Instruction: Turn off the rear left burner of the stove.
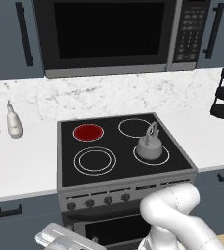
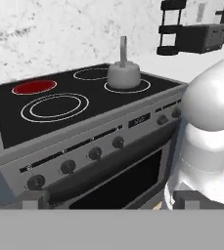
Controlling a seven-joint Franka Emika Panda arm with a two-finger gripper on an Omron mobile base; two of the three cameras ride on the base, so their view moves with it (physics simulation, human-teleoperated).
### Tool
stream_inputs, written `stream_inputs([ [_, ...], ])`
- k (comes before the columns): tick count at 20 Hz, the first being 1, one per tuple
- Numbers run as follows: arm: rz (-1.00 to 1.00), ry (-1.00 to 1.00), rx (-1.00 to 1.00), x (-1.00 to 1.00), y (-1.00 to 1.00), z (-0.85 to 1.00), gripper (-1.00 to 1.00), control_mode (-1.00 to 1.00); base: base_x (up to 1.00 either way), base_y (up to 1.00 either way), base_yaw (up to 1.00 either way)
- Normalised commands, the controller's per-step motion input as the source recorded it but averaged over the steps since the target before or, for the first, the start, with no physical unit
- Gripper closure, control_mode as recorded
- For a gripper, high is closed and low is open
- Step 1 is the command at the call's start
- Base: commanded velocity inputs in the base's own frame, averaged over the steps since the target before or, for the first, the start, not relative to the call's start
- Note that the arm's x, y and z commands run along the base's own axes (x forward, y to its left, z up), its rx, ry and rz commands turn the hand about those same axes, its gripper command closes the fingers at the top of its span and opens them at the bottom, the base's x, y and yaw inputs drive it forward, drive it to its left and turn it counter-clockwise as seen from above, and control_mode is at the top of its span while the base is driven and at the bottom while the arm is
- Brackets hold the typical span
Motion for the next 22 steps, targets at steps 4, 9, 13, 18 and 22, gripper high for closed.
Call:
stream_inputs([
  [4,-0.43,-0.31,0.51,-0.27,0.0,-0.06,-1.0,-1.0,0.0,0.0,0.0],
  [9,-0.47,-0.35,0.52,-0.24,0.0,-0.02,-1.0,-1.0,0.0,0.0,0.0],
  [13,-0.48,-0.36,0.52,-0.13,-0.02,0.0,-1.0,-1.0,0.0,0.0,0.0],
  [18,-0.43,-0.4,0.57,-0.03,-0.19,0.0,-1.0,-1.0,0.0,0.0,0.0],
  [22,-0.39,-0.45,0.65,-0.09,-0.22,-0.12,-1.0,-1.0,0.0,0.0,0.0],
])
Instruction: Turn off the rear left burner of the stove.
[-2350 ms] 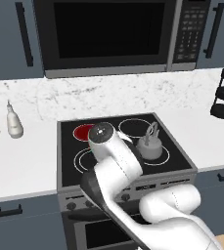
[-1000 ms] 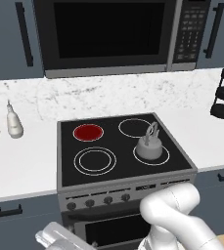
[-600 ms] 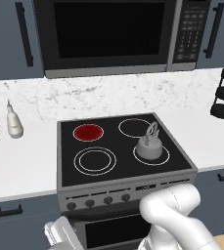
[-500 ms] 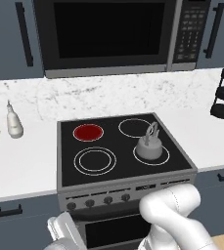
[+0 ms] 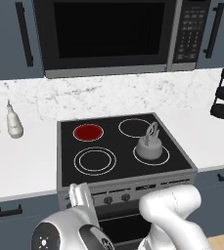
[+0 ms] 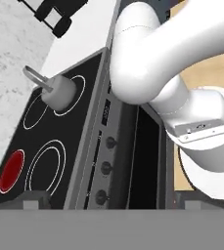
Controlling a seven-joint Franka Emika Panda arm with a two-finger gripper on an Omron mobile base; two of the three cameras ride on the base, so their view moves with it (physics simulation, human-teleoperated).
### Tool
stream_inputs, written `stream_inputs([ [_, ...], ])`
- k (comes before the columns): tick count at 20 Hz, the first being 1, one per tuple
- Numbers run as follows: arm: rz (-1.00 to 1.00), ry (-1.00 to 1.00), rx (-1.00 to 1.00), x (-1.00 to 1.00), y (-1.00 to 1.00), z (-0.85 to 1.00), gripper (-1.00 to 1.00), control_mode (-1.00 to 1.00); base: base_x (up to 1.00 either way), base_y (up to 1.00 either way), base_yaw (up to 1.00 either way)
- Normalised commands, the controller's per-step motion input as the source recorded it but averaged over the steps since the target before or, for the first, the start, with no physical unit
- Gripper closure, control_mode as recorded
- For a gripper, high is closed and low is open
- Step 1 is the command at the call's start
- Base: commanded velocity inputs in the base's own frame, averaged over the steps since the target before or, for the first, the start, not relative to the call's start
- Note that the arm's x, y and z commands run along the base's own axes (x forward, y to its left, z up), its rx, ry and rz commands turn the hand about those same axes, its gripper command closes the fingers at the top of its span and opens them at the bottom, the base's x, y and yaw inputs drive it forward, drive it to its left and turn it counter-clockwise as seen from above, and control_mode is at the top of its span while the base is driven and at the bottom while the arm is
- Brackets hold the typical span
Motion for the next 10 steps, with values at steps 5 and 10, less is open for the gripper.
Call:
stream_inputs([
  [5,-0.35,-0.46,0.61,-0.29,-0.01,-0.41,-1.0,-1.0,0.0,0.0,0.0],
  [10,-0.34,-0.5,0.65,-0.79,0.0,-0.56,-1.0,-1.0,0.0,0.0,0.0],
])
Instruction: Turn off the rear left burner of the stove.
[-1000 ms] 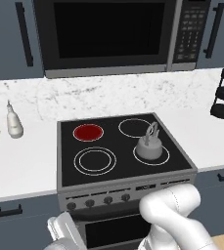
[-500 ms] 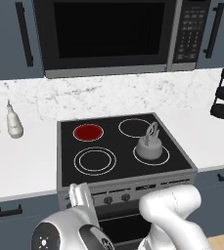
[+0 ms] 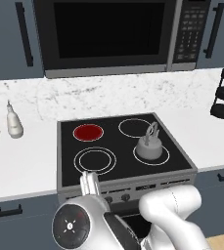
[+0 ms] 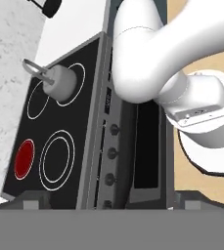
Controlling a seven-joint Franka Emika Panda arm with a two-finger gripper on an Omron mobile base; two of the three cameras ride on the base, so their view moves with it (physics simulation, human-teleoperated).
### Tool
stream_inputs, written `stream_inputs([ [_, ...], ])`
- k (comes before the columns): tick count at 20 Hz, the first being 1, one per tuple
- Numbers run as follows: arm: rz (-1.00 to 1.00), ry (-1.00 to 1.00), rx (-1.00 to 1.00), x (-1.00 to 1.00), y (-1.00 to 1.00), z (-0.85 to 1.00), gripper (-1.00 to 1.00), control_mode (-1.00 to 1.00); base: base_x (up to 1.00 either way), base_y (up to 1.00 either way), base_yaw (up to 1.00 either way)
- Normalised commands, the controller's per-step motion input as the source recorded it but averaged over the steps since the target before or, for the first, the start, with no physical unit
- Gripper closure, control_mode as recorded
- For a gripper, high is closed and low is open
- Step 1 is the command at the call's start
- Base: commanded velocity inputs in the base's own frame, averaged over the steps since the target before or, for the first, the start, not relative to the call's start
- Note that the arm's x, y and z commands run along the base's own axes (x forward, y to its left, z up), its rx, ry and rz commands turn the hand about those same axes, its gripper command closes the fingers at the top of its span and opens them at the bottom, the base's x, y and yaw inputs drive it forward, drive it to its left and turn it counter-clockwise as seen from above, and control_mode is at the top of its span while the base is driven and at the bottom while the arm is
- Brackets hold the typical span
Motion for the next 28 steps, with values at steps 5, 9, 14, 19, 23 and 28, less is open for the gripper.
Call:
stream_inputs([
  [5,-0.34,-0.57,0.69,-0.91,0.0,-0.58,-1.0,-1.0,0.0,0.0,0.0],
  [9,-0.37,-0.59,0.62,-0.6,0.0,-0.59,-1.0,-1.0,0.0,0.0,0.0],
  [14,-0.33,-0.36,0.37,-0.06,0.0,-0.58,-1.0,-1.0,0.0,0.0,0.0],
  [19,-0.16,-0.09,0.29,0.3,0.0,-0.98,-1.0,-1.0,0.0,0.0,0.0],
  [23,0.0,-0.02,0.0,0.04,0.0,-0.97,-1.0,-1.0,0.0,0.0,0.0],
  [28,0.0,-0.06,0.07,-0.15,0.0,-1.0,-1.0,-1.0,0.0,0.0,0.0],
])
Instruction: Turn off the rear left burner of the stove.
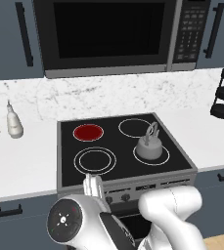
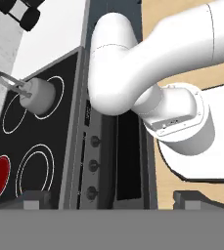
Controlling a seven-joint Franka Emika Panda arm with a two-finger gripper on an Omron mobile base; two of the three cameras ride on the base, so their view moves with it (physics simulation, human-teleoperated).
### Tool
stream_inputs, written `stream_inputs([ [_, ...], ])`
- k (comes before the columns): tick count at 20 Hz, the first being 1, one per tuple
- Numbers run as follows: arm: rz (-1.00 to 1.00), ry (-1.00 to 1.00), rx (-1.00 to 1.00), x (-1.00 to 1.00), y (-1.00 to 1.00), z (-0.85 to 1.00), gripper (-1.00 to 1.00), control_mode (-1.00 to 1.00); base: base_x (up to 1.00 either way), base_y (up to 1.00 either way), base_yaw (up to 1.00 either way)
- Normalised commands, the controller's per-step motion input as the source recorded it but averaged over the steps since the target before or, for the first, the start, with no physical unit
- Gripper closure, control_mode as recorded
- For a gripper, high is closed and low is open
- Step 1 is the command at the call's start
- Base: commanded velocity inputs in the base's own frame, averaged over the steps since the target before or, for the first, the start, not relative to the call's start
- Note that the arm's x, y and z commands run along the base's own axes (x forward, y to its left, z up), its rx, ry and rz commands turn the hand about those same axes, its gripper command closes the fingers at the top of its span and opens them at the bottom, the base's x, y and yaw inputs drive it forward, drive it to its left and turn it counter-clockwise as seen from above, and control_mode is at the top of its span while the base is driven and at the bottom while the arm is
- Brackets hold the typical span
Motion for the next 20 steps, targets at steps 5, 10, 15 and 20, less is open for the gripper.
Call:
stream_inputs([
  [5,0.0,-0.26,0.13,-0.14,-0.02,-1.0,-1.0,-1.0,0.0,0.0,0.0],
  [10,0.0,-0.52,0.03,0.0,-0.16,-1.0,-1.0,-1.0,0.0,0.0,0.0],
  [15,0.04,-0.39,-0.06,0.43,0.0,-1.0,-1.0,-1.0,0.0,0.0,0.0],
  [20,0.17,-0.15,-0.1,0.61,0.0,-1.0,-1.0,-1.0,0.0,0.0,0.0],
])
